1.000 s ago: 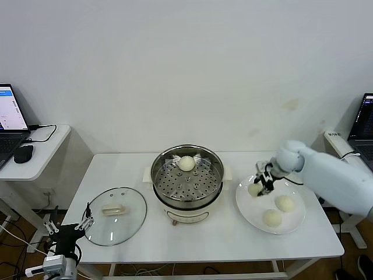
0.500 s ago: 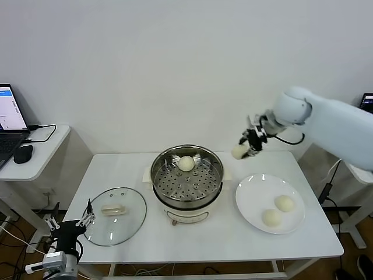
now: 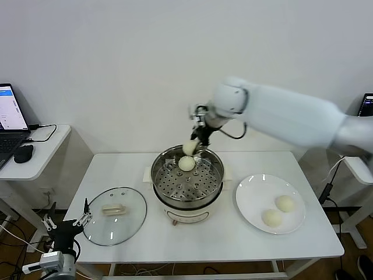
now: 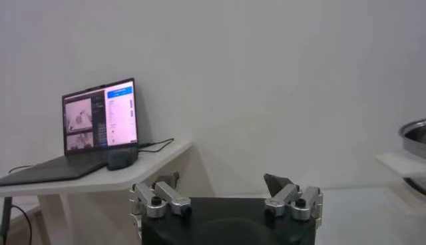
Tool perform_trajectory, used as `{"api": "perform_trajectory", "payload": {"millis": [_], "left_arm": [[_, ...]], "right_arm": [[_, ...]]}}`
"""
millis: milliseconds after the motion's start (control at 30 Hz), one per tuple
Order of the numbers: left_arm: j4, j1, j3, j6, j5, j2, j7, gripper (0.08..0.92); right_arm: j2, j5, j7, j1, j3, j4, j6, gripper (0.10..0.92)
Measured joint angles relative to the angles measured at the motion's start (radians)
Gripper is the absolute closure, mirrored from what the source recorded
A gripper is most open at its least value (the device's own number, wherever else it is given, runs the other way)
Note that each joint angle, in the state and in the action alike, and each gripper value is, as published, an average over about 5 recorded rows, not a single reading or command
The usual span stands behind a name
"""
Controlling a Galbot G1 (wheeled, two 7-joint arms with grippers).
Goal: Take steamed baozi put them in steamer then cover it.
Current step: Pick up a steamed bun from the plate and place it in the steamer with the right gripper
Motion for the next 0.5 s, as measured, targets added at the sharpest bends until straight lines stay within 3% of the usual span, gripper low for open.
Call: {"api": "perform_trajectory", "payload": {"millis": [500], "left_arm": [[0.023,-0.011,0.0,-0.008,-0.008,-0.013,-0.001,0.177]], "right_arm": [[0.164,0.02,0.048,-0.109,-0.022,-0.121,-0.074,0.508]]}}
